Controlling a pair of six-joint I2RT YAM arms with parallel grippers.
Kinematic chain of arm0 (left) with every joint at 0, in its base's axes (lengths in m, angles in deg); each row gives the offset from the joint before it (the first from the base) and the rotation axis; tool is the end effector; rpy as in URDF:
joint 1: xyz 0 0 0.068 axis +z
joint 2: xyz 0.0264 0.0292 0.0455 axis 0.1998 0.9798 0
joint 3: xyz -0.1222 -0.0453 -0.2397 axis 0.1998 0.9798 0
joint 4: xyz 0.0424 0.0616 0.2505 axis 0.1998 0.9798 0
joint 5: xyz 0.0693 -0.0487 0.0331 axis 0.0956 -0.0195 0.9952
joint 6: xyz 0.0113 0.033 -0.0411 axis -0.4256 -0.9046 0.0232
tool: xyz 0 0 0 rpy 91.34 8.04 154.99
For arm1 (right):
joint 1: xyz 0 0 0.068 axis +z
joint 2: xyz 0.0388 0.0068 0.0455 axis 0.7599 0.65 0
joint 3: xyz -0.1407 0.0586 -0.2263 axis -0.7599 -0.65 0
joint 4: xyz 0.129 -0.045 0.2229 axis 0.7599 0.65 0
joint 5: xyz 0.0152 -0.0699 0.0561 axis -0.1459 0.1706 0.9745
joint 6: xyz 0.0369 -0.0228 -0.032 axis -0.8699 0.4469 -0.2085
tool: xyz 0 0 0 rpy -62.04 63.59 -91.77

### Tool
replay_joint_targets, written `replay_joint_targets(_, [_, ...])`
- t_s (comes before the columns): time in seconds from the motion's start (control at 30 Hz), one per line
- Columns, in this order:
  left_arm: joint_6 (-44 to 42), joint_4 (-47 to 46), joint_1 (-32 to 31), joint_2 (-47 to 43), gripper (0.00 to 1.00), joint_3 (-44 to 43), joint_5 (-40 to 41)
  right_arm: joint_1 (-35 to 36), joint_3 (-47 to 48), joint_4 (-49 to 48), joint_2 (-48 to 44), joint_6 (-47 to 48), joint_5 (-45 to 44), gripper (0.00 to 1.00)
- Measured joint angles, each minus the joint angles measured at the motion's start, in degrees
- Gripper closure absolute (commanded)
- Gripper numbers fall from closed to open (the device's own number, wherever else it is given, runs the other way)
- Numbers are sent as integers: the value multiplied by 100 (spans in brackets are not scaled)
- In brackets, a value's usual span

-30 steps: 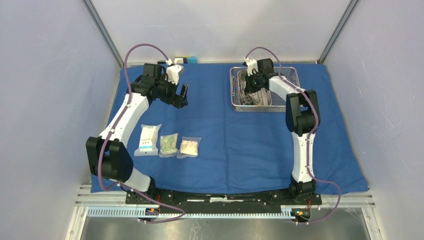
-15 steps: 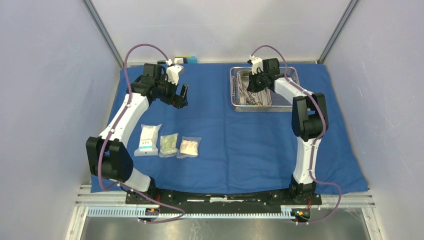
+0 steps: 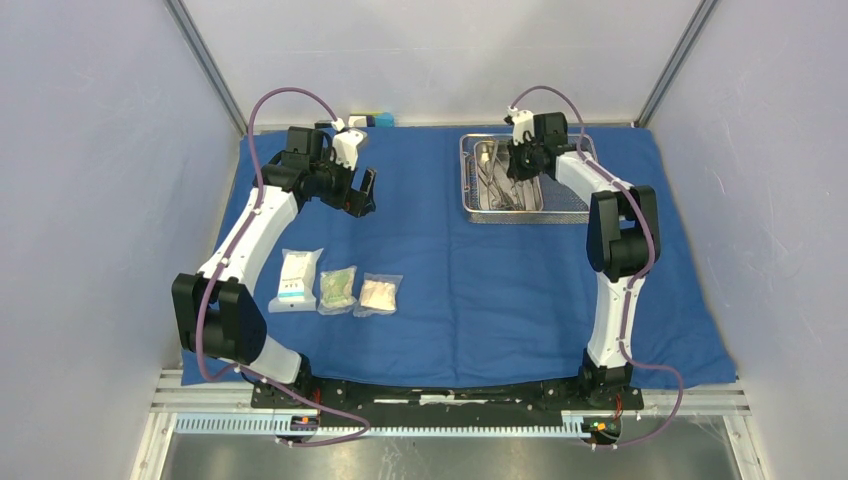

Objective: Open and lay out the surgical kit
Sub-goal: Pick up the medical item from the container.

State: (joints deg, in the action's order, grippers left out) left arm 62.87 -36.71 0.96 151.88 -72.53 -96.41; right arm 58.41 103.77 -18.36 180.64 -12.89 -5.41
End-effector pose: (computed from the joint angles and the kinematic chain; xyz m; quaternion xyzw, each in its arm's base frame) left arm 0.3201 -0.0721 0.3145 0.2539 0.8864 -0.1539 0.3552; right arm 0.4709 0.0843 0.1968 -0.1719 0.9016 0.1414 0.3709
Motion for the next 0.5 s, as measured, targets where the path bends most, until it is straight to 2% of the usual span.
replay_joint_targets(0.27, [2,0,0,0,0,0,-98,-9,402,225,74,160,-210,100])
replay_joint_targets(0.5, [2,0,0,0,0,0,-118,-37,304,291,151,195,-149,100])
